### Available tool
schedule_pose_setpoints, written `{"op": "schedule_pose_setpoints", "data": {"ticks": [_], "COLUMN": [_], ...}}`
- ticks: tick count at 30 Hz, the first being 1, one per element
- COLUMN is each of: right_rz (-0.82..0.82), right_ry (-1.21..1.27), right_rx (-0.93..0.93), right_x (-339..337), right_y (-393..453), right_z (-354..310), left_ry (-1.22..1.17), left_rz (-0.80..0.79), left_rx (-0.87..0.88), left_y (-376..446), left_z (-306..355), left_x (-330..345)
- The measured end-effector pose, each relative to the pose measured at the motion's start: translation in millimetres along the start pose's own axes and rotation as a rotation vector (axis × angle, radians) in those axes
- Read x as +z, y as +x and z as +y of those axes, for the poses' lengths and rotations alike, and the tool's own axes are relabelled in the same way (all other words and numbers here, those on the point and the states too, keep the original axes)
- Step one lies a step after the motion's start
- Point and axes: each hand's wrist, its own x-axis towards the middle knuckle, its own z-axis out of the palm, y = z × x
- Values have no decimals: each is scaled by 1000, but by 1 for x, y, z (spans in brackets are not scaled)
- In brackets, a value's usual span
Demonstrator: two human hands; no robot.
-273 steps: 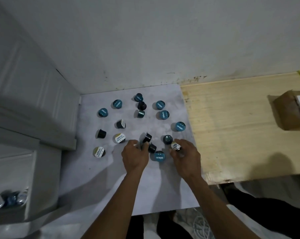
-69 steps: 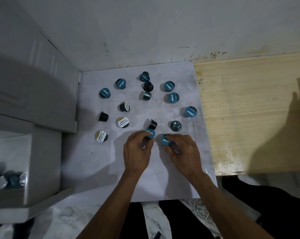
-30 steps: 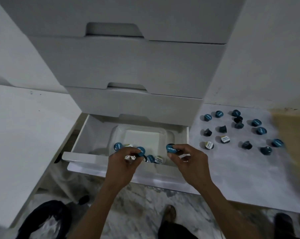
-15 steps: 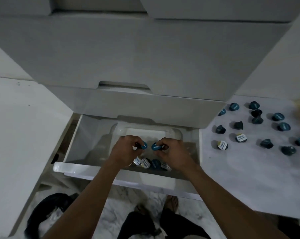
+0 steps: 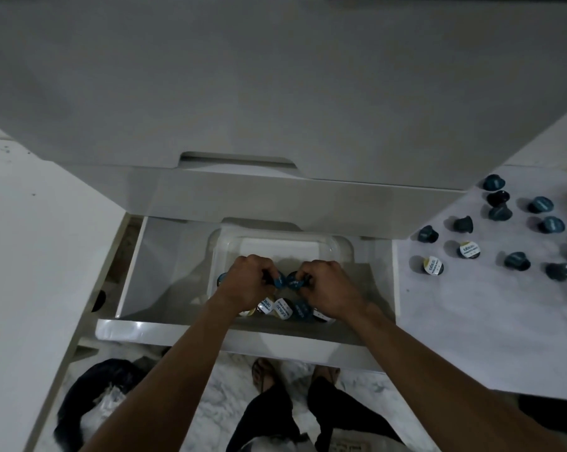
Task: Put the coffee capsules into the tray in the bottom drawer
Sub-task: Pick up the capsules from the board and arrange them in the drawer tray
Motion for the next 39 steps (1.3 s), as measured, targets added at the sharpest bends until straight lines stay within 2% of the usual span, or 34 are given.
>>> {"op": "schedule_pose_setpoints", "data": {"ticks": [12, 24, 28, 32, 39], "right_rz": [-91, -72, -29, 40, 280], "right_ry": [81, 76, 87, 133, 310], "right_rx": [22, -6, -42, -50, -39], "right_x": [0, 3, -1, -15, -39], "right_y": [1, 3, -1, -10, -45], "right_z": [0, 1, 0, 0, -13], "left_ry": [11, 62, 88, 48, -25], "left_rz": [-16, -10, 29, 109, 261], "left_rx": [21, -18, -42, 7, 105], "left_y": [1, 0, -6, -18, -47], "left_z": [-6, -6, -2, 5, 32], "left_x": [1, 5, 4, 3, -8]}}
